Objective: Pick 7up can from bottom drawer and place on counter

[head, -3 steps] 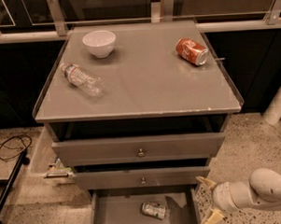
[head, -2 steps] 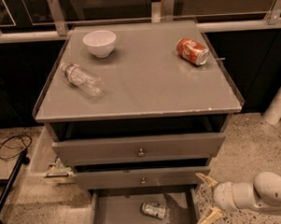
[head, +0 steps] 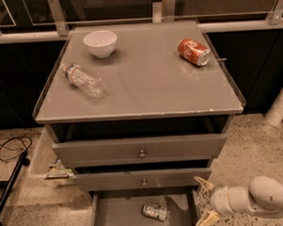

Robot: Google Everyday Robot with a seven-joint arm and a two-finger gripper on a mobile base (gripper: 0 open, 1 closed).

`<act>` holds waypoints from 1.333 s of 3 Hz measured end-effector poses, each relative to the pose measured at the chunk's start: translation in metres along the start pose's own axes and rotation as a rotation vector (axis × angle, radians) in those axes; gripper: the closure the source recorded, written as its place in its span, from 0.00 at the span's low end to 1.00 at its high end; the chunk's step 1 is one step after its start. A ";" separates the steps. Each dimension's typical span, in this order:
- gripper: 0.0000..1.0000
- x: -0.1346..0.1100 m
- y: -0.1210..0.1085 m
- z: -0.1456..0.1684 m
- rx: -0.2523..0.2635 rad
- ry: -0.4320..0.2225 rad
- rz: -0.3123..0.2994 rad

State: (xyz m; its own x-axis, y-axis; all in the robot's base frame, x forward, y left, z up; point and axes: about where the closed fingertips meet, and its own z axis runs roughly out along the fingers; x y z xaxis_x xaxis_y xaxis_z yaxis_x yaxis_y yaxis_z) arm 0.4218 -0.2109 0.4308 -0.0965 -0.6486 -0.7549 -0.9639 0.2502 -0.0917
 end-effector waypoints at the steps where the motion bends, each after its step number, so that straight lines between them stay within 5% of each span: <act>1: 0.00 0.030 0.002 0.046 0.016 0.043 -0.035; 3: 0.00 0.107 -0.002 0.124 0.037 0.078 -0.005; 4: 0.00 0.125 -0.008 0.171 0.031 0.022 0.006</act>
Offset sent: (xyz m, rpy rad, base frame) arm 0.0319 0.0124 -0.2001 -0.0987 0.0099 -0.0730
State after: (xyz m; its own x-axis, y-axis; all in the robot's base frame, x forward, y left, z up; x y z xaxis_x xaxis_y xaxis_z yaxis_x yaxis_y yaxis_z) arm 0.4598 -0.1706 0.2264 -0.1080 -0.6626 -0.7411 -0.9552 0.2758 -0.1075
